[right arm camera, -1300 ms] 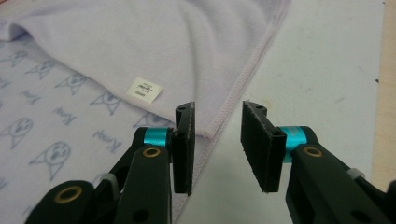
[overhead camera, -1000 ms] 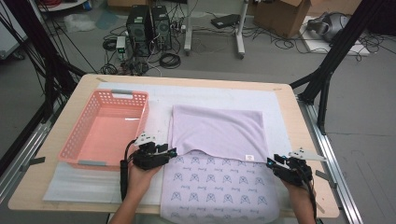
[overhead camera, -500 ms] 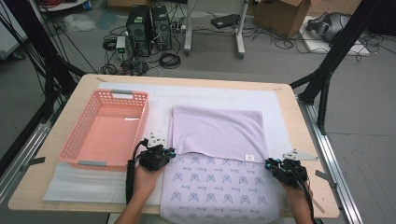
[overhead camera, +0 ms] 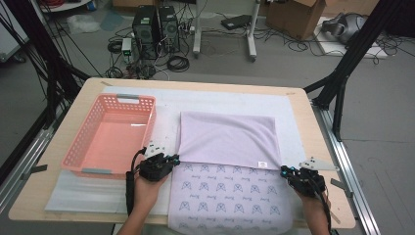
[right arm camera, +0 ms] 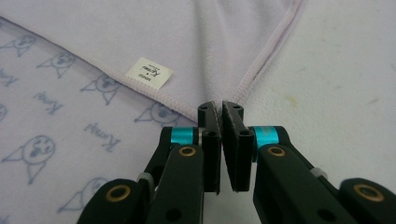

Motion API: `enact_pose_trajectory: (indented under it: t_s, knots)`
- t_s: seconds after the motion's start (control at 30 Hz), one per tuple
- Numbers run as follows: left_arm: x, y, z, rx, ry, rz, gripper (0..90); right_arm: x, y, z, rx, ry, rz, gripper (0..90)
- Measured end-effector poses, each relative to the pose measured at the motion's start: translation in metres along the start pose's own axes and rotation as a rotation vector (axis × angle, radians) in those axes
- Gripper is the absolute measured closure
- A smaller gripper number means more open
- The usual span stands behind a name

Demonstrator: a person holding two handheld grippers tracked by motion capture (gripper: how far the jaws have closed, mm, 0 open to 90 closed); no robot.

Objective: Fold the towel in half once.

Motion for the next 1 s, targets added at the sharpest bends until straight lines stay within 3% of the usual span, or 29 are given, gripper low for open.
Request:
enact_pose_trajectory:
  t_s: [0.17,0.33,0.47,0.77,1.0]
  knots:
    - [-0.002,-0.004,-0.015,0.037,-0.024,-0.021,88.1,-0.002,0.006,-0.014,-0.001,0.005,-0.02,86.0]
    - [0.004,-0.008,-0.032,0.052,-0.028,-0.008,88.1,0.004,0.015,-0.03,-0.035,-0.002,-0.002,86.0]
    - [0.014,-0.006,-0.045,0.058,-0.025,-0.019,88.0,0.015,0.023,-0.029,-0.054,0.027,-0.009,86.0]
    - [0.034,-0.006,-0.071,0.057,-0.028,0.01,88.0,0.03,0.047,-0.037,-0.079,0.067,-0.043,86.0]
    - [0.04,-0.014,-0.083,0.084,-0.04,0.013,88.0,0.038,0.056,-0.05,-0.088,0.052,-0.034,86.2]
Point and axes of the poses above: each handheld gripper's, and its own axes: z roughly forward along the jaws, x roughly out of its underside, y roughly to its left, the point moved 6 cm from there along z, roughly forward along the jaws, and after that the axes turned 15 degrees about -x, right-handed, at the moved point
